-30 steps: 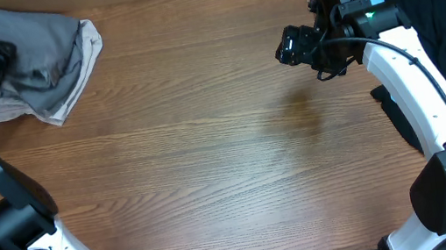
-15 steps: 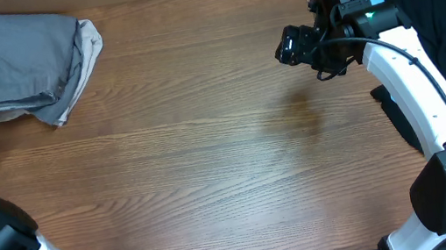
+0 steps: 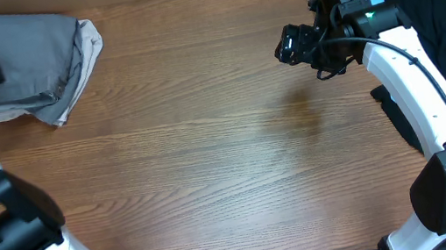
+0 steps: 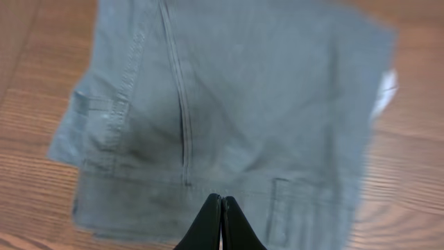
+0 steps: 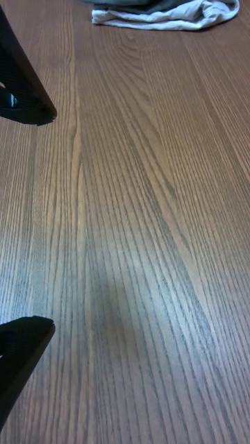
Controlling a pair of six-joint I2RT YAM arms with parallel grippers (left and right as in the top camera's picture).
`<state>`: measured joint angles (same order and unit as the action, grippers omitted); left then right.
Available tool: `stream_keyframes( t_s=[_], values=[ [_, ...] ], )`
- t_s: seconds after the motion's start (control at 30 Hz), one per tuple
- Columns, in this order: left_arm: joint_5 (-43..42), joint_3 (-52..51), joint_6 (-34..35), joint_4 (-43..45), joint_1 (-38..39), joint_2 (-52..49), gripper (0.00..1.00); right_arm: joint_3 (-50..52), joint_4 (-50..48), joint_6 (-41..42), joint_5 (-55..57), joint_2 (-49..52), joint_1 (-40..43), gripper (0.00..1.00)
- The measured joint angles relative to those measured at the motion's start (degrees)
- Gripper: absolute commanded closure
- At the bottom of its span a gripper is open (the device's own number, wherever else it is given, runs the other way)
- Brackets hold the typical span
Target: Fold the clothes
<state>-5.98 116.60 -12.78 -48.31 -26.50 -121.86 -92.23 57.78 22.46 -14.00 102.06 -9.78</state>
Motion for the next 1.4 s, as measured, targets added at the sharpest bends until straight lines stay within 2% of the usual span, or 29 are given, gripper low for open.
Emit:
stream_keyframes(
  t_s=[0.13,0.3,0.5,0.57,0.63,0.7,0.73,0.77,0.83,0.9,1.07,1.17,1.4],
  values=[
    [5.0,0.0,-1.2,1.2,0.6,-6.0,0.96,0.0,0.2,0.0,0.0,0.0,0.0,0.09],
    [7.0,0.0,-1.2,1.7,-0.6,-13.6,0.96,0.0,0.7,0.0,0.0,0.0,0.0,0.09],
    [6.9,0.1,-1.2,2.1,-1.0,-15.3,0.96,0.0,0.8,-0.5,0.0,0.0,0.0,0.12],
    [6.9,0.3,-1.2,1.8,-0.9,-15.2,0.96,-0.2,1.2,-1.3,0.0,0.0,0.0,0.09],
    [6.9,0.9,-0.9,0.6,-0.8,-14.7,0.96,-1.7,3.3,-2.4,0.1,0.0,0.0,0.00],
    [6.6,1.7,0.0,-0.3,-0.5,-13.4,0.95,-5.1,6.2,-3.7,0.5,0.0,0.0,0.00],
    [6.3,2.1,0.7,-0.8,-0.3,-12.3,0.85,-7.6,8.0,-4.4,1.0,0.0,0.0,0.00],
    [5.6,2.7,1.2,-1.4,0.0,-10.5,0.66,-10.4,9.7,-5.0,1.6,0.0,0.0,0.00],
    [4.8,3.7,2.3,-2.1,0.3,-7.3,0.50,-16.1,13.7,-6.0,3.1,-0.3,0.0,0.00],
    [3.8,4.7,3.0,-3.2,0.7,-2.3,0.00,-22.5,18.6,-7.0,5.1,-0.8,0.0,0.00],
    [2.5,6.5,5.1,-6.0,1.0,9.9,0.00,-36.3,28.1,-9.2,8.0,-3.8,0.0,0.00],
    [2.3,7.5,5.4,-5.9,1.0,14.1,0.00,-40.9,30.3,-9.6,8.9,-6.9,0.0,0.00],
    [2.1,7.5,5.4,-6.5,1.0,13.6,0.00,-42.1,30.8,-10.2,9.6,-10.6,0.0,0.00]
  ],
)
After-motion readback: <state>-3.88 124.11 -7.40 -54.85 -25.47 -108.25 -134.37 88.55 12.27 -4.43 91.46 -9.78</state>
